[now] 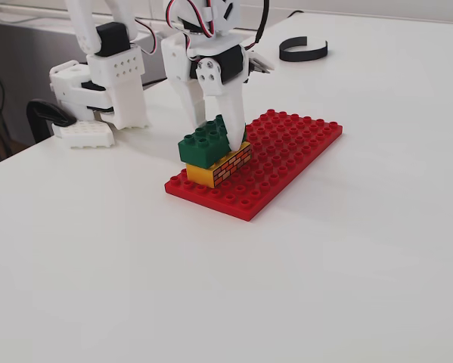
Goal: Grab the loose lego brick and stack it on top of the fixed one.
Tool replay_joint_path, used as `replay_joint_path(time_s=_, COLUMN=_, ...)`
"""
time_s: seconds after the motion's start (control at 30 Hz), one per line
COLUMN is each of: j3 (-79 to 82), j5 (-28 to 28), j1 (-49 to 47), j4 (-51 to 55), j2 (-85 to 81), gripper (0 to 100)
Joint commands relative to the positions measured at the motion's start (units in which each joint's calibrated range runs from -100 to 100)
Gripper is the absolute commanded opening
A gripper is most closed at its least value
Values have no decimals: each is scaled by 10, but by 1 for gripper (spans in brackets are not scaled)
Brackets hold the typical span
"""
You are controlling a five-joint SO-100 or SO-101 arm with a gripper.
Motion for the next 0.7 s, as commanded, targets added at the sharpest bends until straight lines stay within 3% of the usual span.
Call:
replay_joint_path(time_s=0.0, j3=-2, j5=-8, j1=-10, j4=-3, j2=0, gripper=4)
replay_joint_path(time_s=0.5, j3=10, j5=-10, j1=-17, j4=-13, j2=1, gripper=6)
replay_joint_path(time_s=0.67, j3=20, j5=-9, j1=-19, j4=-16, j2=1, gripper=24)
